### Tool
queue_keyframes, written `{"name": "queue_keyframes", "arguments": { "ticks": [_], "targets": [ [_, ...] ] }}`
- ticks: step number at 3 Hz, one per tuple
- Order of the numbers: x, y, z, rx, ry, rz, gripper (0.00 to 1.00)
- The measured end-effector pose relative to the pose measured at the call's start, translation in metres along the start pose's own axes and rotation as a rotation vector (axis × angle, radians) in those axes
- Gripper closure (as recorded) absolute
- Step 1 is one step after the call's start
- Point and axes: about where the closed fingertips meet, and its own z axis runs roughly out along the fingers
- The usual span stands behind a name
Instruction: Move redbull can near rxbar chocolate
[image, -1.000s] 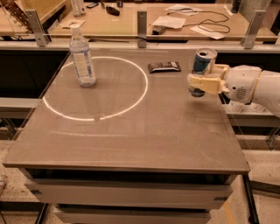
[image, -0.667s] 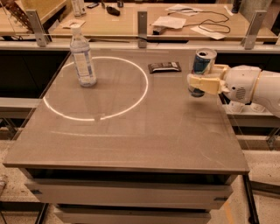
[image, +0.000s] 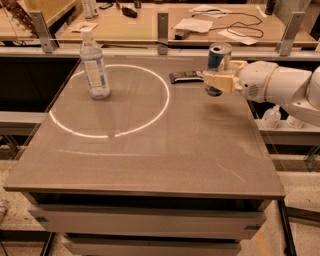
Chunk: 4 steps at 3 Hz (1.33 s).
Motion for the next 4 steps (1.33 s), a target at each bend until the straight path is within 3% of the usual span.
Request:
{"name": "queue_keyframes", "arguments": {
  "ticks": [1,2,4],
  "targets": [
    [0.000,-0.012,0.043,0.021,-0.004,0.012,1.00],
    [0.001,-0.035,0.065,0.069,-0.030,0.069,1.00],
    [0.005,-0.084,0.066,0.176,-0.051,0.122,1.00]
  ]
}}
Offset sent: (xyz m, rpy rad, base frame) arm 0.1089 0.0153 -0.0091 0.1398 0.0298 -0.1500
